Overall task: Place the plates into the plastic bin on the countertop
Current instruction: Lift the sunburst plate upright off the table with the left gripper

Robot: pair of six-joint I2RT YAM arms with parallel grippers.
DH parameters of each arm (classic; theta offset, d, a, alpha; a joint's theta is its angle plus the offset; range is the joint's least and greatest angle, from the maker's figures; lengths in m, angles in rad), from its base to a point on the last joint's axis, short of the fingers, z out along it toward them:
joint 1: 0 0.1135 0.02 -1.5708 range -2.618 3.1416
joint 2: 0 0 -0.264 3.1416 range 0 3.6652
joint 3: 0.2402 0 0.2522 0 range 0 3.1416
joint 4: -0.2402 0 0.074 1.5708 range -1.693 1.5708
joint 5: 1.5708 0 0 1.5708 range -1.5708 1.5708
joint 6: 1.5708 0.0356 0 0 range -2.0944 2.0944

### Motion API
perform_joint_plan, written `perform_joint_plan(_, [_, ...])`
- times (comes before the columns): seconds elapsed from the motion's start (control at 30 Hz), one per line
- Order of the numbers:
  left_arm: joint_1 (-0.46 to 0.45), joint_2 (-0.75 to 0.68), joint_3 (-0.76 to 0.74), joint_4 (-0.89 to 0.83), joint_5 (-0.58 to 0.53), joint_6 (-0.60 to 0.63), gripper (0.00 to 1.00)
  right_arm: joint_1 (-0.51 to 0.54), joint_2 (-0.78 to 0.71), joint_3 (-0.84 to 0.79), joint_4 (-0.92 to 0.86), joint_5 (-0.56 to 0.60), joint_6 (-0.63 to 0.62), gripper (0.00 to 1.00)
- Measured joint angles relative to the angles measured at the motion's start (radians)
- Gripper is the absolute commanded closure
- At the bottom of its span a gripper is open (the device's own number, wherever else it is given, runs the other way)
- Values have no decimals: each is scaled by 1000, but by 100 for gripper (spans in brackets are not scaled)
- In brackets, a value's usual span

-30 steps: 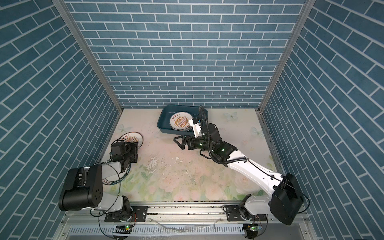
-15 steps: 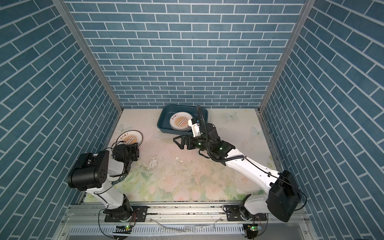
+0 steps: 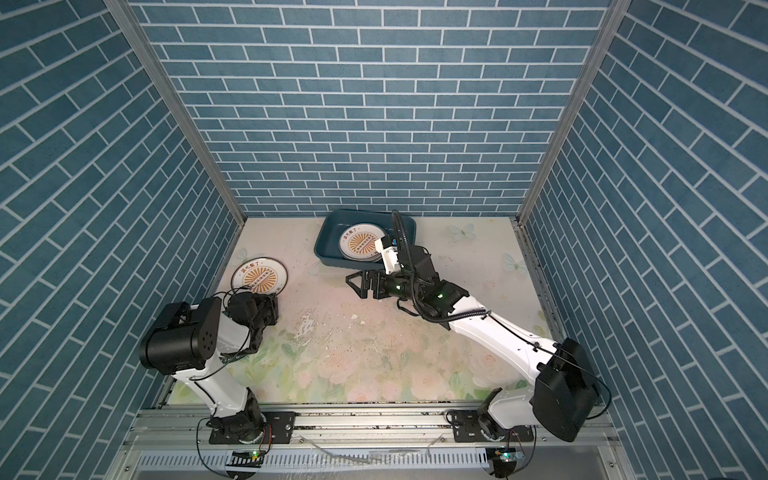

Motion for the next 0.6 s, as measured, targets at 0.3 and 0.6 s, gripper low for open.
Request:
perform_joint_plan(0.3, [4, -81, 11, -120, 0, 12, 90, 0, 8, 0, 0, 0, 0, 2])
perform_joint_plan(0.6, [6, -222, 63, -373, -4, 66, 94, 0, 8, 0, 0, 0, 0, 1])
